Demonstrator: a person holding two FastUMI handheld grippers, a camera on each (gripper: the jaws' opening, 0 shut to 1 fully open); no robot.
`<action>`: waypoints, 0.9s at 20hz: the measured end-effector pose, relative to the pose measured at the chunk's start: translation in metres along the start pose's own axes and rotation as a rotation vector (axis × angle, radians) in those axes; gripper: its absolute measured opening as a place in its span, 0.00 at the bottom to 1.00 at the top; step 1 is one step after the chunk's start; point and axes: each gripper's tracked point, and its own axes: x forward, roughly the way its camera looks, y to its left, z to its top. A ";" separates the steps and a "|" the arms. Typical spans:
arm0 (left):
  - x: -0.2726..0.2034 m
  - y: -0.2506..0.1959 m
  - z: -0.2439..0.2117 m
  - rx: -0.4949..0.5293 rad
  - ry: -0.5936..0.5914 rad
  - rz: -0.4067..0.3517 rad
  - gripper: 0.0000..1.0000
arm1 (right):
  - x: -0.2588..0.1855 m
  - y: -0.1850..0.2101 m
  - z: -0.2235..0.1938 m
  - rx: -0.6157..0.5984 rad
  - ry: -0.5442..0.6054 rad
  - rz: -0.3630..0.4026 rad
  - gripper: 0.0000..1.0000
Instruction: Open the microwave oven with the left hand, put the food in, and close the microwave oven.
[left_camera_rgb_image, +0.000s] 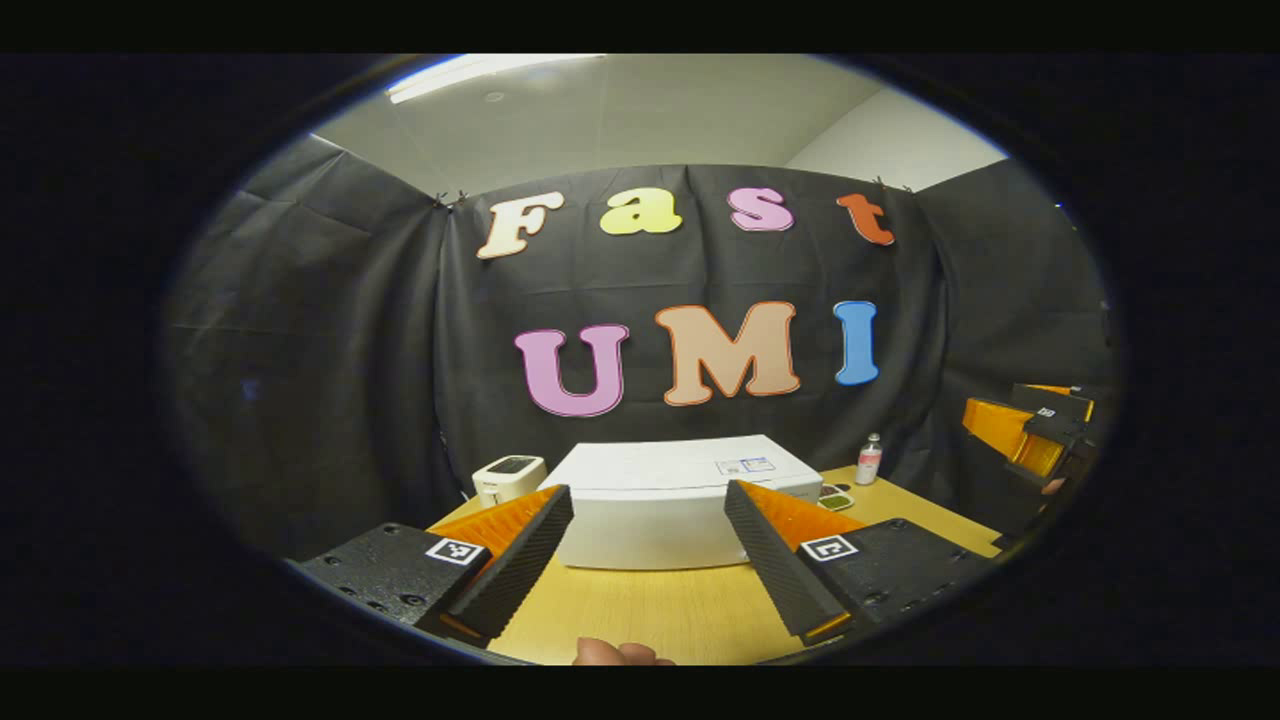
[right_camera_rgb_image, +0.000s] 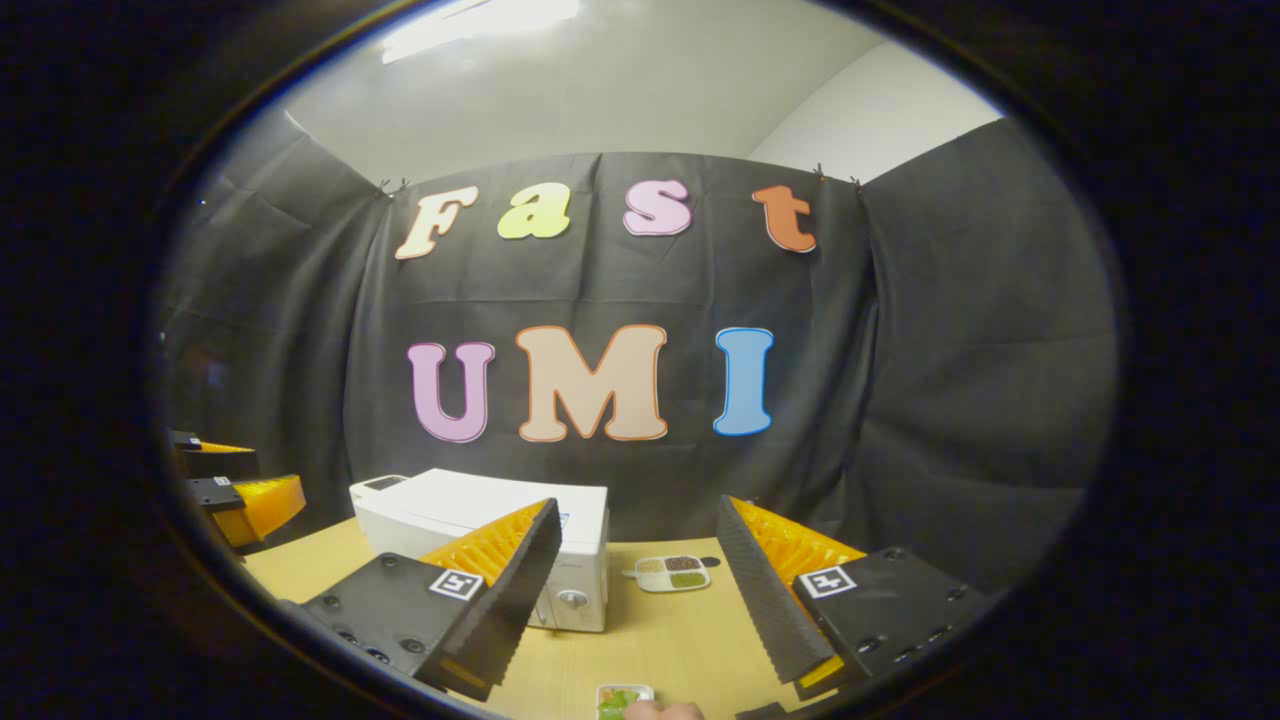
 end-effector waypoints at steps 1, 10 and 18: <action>0.000 -0.001 0.000 0.005 0.003 -0.003 1.00 | 0.000 0.001 0.000 -0.001 0.001 0.004 0.96; -0.012 -0.003 0.000 0.004 -0.001 0.001 0.99 | -0.004 0.005 -0.001 -0.012 -0.005 0.014 0.96; -0.004 -0.009 -0.003 0.017 -0.008 -0.018 1.00 | -0.002 0.004 -0.002 -0.004 -0.007 0.007 0.96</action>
